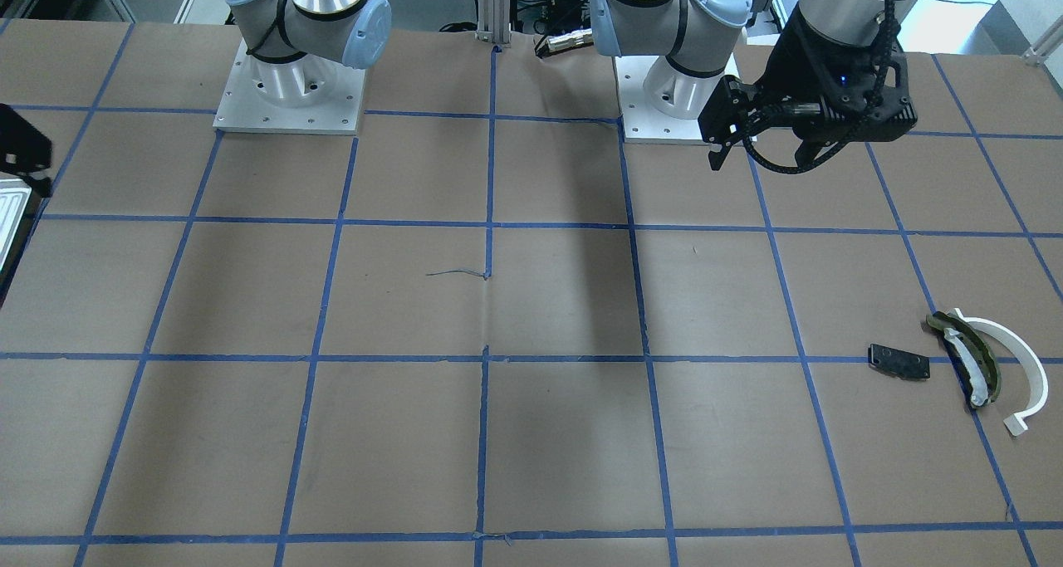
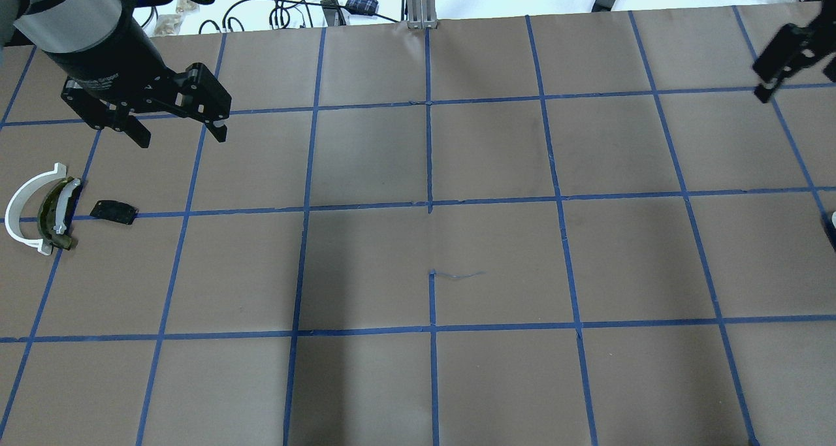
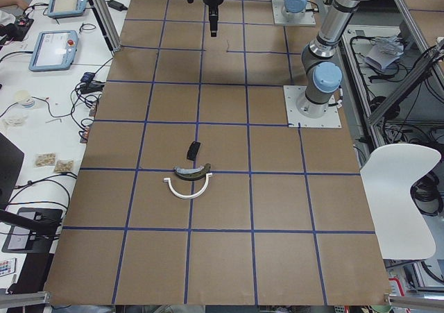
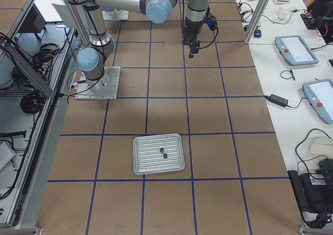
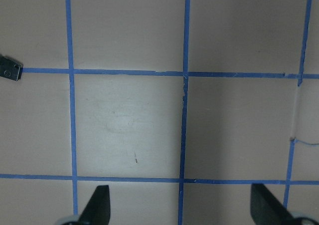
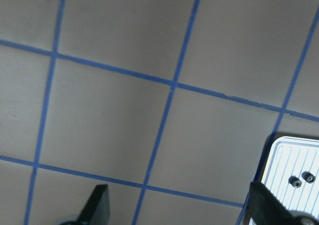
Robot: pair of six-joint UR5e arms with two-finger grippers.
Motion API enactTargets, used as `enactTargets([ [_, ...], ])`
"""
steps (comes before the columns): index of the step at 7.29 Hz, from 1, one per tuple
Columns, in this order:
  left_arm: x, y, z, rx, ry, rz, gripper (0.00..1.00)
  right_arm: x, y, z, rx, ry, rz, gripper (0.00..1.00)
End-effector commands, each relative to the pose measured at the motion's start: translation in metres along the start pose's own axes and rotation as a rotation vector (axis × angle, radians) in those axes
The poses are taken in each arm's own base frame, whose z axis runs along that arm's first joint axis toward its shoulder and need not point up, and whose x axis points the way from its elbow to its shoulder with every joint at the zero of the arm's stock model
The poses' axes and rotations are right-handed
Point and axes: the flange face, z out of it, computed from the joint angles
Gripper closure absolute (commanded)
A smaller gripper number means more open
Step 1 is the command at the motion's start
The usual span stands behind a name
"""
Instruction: Place bearing gear from tray to pile
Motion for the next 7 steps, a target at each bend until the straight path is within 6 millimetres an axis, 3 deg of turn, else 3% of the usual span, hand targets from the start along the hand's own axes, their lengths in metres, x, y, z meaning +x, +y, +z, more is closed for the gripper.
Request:
enactTargets([
  [1, 0.0, 0.0, 0.0, 0.001, 0.0, 0.0, 0.0, 0.118, 0.075, 0.047, -0.026, -0.066, -0.139, 0.0],
  [2, 0.0, 0.0, 0.0, 0.001, 0.0, 0.002, 0.0, 0.16, 0.09, 0.077, -0.001, -0.03, -0.222, 0.0],
  [4, 0.0, 0.0, 0.0, 0.001, 0.0, 0.002, 0.0, 0.221, 0.137, 0.147, 0.009, -0.031, -0.377, 0.0],
  [5, 0.0, 0.0, 0.0, 0.001, 0.0, 0.0, 0.0, 0.246, 0.152, 0.188, 0.011, -0.027, -0.396, 0.0],
  [7, 0.0, 0.001, -0.001, 0.002, 0.0, 0.002, 0.0, 0.283, 0.164, 0.235, 0.046, -0.024, -0.587, 0.0],
])
